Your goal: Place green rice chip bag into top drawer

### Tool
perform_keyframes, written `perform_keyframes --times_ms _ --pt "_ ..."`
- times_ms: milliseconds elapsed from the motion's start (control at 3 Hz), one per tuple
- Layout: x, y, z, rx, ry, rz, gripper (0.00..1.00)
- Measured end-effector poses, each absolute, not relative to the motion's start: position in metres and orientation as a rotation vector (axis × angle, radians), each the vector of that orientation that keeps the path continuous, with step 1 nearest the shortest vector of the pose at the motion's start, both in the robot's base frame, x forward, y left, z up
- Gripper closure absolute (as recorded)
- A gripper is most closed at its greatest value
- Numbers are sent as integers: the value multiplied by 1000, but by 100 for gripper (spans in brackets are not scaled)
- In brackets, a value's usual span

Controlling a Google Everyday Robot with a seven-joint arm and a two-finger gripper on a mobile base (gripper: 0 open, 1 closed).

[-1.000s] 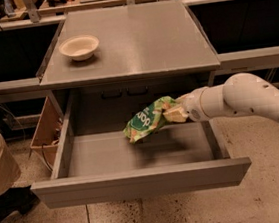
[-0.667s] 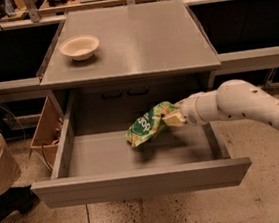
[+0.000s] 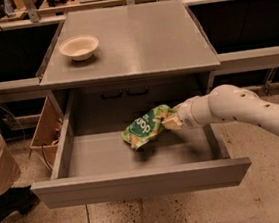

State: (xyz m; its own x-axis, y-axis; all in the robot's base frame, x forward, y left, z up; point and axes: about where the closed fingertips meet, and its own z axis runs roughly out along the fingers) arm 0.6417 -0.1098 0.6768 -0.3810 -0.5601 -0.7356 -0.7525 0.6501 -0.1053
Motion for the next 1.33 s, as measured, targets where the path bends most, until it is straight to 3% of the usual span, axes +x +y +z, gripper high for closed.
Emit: perform_keyframes --times_ms 667,1000,1333 --pt "641 -106 674 -1025 2100 316 11" --pt "639 -110 694 -987 2101 368 0" --pt "638 -127 740 -941 2074 399 0"
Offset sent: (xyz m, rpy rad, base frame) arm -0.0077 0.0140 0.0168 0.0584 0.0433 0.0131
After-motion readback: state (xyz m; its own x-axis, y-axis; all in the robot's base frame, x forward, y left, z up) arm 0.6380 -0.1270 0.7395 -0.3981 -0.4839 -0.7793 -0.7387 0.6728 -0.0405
